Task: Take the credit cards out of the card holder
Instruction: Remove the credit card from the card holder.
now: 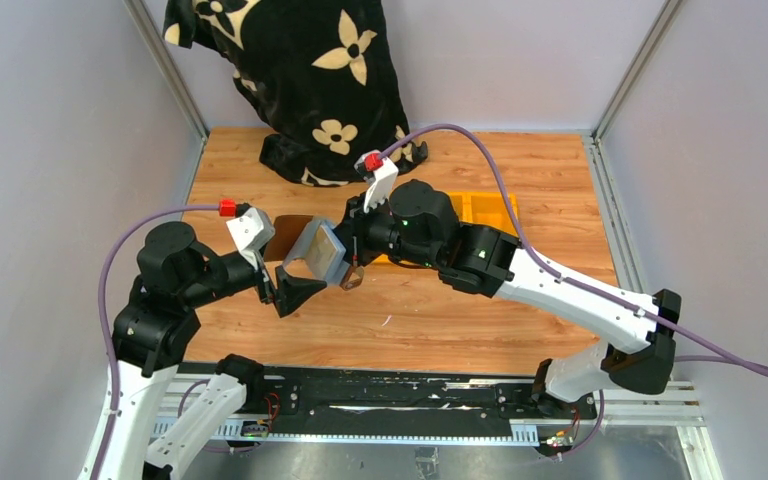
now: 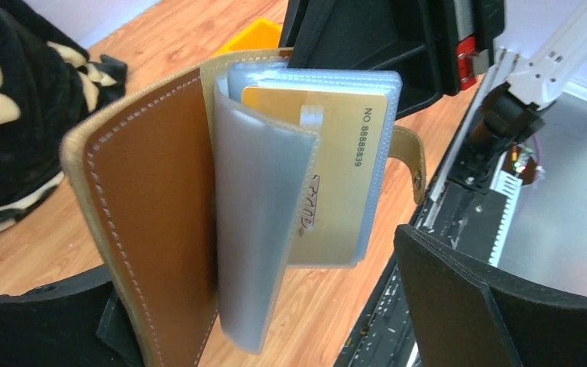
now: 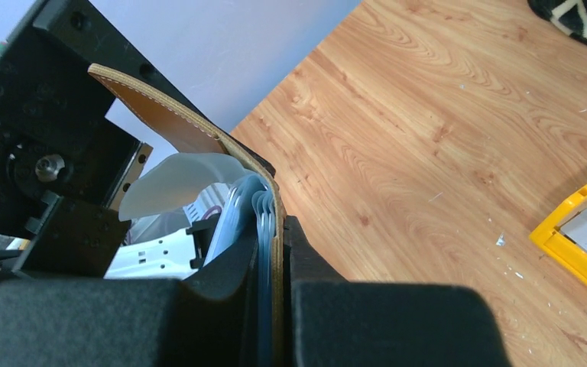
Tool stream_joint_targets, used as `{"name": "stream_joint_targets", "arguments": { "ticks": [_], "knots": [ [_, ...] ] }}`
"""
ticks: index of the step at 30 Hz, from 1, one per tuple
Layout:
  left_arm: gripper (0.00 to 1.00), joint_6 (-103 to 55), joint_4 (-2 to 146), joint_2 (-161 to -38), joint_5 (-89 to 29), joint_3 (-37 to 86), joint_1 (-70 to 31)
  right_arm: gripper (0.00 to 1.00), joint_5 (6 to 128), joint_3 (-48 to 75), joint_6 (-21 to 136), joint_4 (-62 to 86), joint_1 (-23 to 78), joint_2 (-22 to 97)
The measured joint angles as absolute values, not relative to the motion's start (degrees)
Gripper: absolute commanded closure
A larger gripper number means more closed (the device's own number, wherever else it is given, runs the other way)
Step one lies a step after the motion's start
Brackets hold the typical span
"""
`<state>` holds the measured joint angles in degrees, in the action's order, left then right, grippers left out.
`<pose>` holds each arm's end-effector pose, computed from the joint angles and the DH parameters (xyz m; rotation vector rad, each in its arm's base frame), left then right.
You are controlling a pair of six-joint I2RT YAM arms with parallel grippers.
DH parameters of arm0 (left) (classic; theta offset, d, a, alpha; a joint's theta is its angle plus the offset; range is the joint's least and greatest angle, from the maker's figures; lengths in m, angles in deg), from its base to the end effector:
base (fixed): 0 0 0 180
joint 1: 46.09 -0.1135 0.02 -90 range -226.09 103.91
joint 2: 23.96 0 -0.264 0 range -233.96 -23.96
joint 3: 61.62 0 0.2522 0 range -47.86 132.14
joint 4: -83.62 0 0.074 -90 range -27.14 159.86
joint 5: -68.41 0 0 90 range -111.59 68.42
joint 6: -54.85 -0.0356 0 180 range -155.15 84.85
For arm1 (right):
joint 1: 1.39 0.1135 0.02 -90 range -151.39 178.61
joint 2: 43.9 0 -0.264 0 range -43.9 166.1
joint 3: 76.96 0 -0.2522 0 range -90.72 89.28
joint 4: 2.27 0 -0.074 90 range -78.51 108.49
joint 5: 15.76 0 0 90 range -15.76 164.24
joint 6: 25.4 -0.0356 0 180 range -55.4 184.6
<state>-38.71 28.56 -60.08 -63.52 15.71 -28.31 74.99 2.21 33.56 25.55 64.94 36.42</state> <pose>0.0823 -0.0514 0.4112 0.8402 1.6224 -0.8350 0.1291 0.2934 0.4482 -0.5550 1.7803 1.2244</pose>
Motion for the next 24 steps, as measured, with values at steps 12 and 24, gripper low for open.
{"name": "stream_joint_targets", "arguments": {
  "ticks": [12,24],
  "knots": [
    [0.08,-42.77,30.09,-59.33,-56.24,13.51,-27.11,1.00,82.25,-1.57,33.38,25.55,67.87,39.32],
    [0.03,-43.95,30.46,-57.61,-56.09,13.62,-27.09,1.00,84.76,-0.02,33.97,25.16,67.93,38.06]
  ]
}}
